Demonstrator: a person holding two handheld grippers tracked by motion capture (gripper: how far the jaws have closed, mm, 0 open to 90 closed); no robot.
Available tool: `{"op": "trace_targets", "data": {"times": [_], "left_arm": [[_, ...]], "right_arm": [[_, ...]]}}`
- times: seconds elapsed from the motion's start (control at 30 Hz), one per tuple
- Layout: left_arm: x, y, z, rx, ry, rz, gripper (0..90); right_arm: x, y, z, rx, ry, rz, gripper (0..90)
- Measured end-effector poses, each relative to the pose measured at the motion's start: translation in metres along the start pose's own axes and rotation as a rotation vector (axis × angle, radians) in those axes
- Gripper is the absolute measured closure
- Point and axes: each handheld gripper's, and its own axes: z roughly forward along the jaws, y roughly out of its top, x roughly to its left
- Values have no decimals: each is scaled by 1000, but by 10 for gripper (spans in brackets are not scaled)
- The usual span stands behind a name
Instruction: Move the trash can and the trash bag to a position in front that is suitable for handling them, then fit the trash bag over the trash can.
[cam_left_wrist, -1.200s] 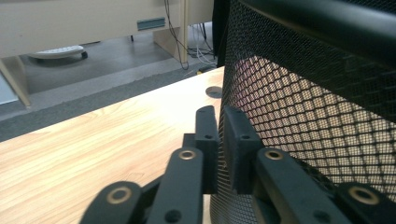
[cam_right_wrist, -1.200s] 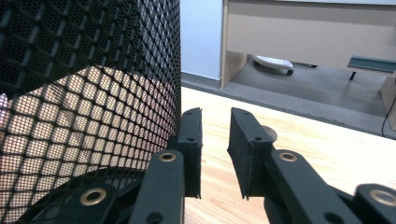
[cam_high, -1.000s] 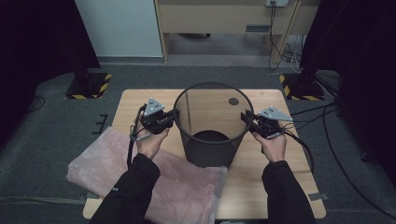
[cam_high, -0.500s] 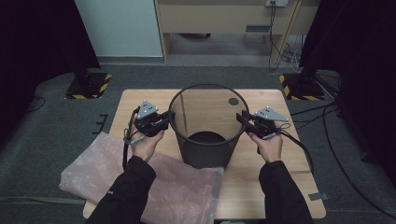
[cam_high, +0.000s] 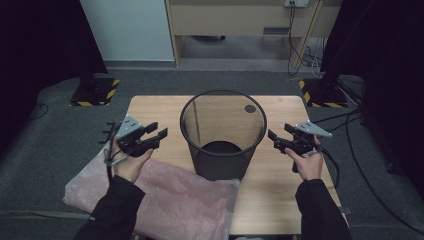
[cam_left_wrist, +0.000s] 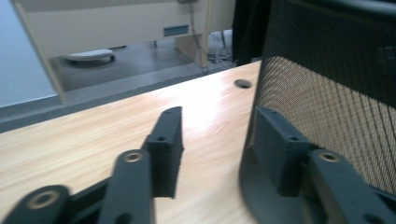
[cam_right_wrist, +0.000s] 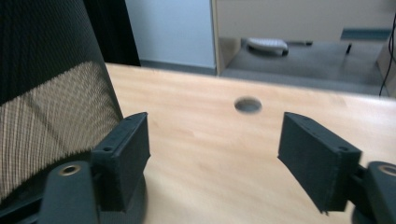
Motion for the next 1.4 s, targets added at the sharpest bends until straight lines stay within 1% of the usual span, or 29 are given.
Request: {"op": "trace_targets", "data": {"times": [0.07,0.1,0.13,0.17,0.2,0.23,0.27,0.3,0.33,0.4,0.43,0.47,0.5,0.53,0.6,0.63,0.67,0.8,0.93,0.97,1.0,1.03,1.07,1.1,1.13,1.17,1.2,1.27,1.4], "left_arm": [[3,-11,-18,9,16,-1,455],[3,-11,-18,9,16,-1,443],[4,-17,-27,13,28,-1,434],[3,-31,-45,33,64,-15,425],[2,-38,-52,33,77,-31,417],[1,-46,-59,36,89,-48,406],[1,-46,-59,36,89,-48,393],[0,-56,-65,52,106,-61,372],[0,-62,-69,64,113,-68,372],[-3,-82,-79,105,131,-84,340],[-5,-89,-81,105,134,-99,335],[-5,-89,-81,105,134,-99,324],[-7,-98,-85,110,133,-115,317],[-7,-98,-85,110,133,-115,310],[-12,-108,-90,139,138,-111,305],[-15,-115,-93,174,143,-107,298],[-17,-119,-96,189,154,-111,297],[-21,-125,-101,211,175,-118,280],[-23,-132,-103,245,192,-99,276],[-24,-138,-99,294,177,-99,270],[-24,-138,-99,294,177,-99,269],[-24,-141,-96,319,159,-93,269],[-24,-147,-91,374,112,-86,262],[-25,-150,-88,389,78,-75,259],[-25,-150,-88,389,78,-75,259],[-25,-151,-86,412,35,-67,260],[-26,-152,-85,426,9,-54,260],[-25,-149,-83,438,-53,19,262],[-18,-144,-88,424,-58,99,254]], "right_arm": [[-6,-12,-9,13,-1,4,227],[-8,-19,-14,29,1,3,222],[-10,-27,-19,40,2,0,215],[-10,-35,-23,49,0,5,213],[-11,-43,-27,61,6,5,207],[-11,-51,-30,79,7,-3,206],[-11,-51,-30,79,7,-3,206],[-11,-60,-33,147,2,-32,181],[-11,-60,-33,147,2,-32,181],[-11,-63,-35,161,-14,-61,176],[-12,-63,-36,157,-10,-50,173],[-11,-63,-37,154,-7,-35,170],[-12,-63,-38,149,-9,-30,168],[-12,-63,-38,149,-9,-30,168],[-13,-64,-40,151,-18,-39,163],[-15,-65,-42,159,-23,-40,161],[-15,-66,-42,161,-21,-32,159],[-17,-69,-42,171,-29,-34,154],[-16,-72,-43,199,-35,-47,149],[-16,-75,-42,217,-42,-66,148],[-16,-75,-42,217,-42,-66,148],[-15,-75,-42,221,-36,-57,145],[-15,-76,-41,222,-35,-56,144],[-15,-76,-42,228,-35,-56,145],[-15,-76,-42,228,-33,-56,144],[-15,-76,-42,225,-32,-57,144],[-15,-77,-42,229,-30,-59,144],[-15,-77,-41,235,-29,-67,144],[-16,-79,-40,247,-27,-74,143]]}}
